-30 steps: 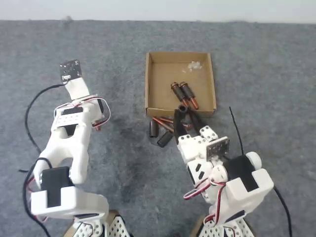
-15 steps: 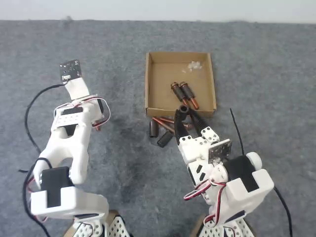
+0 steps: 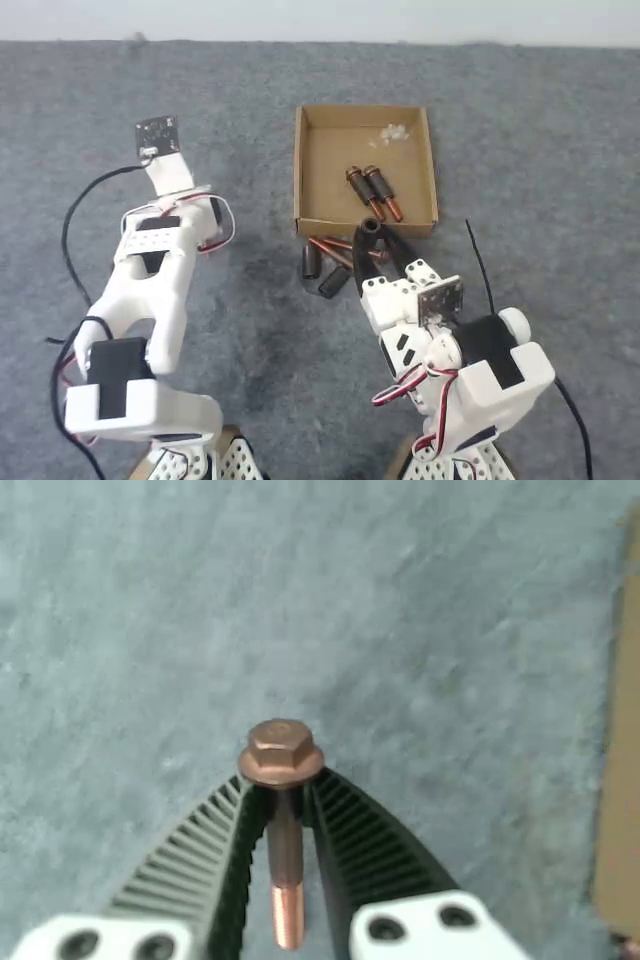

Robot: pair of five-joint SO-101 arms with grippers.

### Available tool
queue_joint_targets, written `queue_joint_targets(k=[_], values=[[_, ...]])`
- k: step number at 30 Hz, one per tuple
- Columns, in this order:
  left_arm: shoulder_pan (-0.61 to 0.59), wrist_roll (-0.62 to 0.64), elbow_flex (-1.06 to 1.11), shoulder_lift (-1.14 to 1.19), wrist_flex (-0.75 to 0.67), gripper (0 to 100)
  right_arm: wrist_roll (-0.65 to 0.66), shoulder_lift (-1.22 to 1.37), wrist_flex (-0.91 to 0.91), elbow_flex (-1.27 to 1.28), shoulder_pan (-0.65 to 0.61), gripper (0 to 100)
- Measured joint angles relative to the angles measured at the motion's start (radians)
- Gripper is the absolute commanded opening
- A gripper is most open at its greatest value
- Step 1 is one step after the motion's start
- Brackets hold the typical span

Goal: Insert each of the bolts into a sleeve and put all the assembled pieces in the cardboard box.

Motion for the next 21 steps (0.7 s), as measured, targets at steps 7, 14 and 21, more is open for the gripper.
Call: queue_joint_targets(k=[7,14,21], values=[[0.057,0.0,0.0,0.0,-0.106,1,0.0,0.0,0.015,0.0,0.0,0.6],[0.103,0.0,0.008,-0.026,-0.166,1,0.0,0.0,0.017,0.0,0.002,0.6],[0.166,0.0,0.235,-0.273,-0.445,1,0.0,0.0,0.017,0.0,0.002,0.6]])
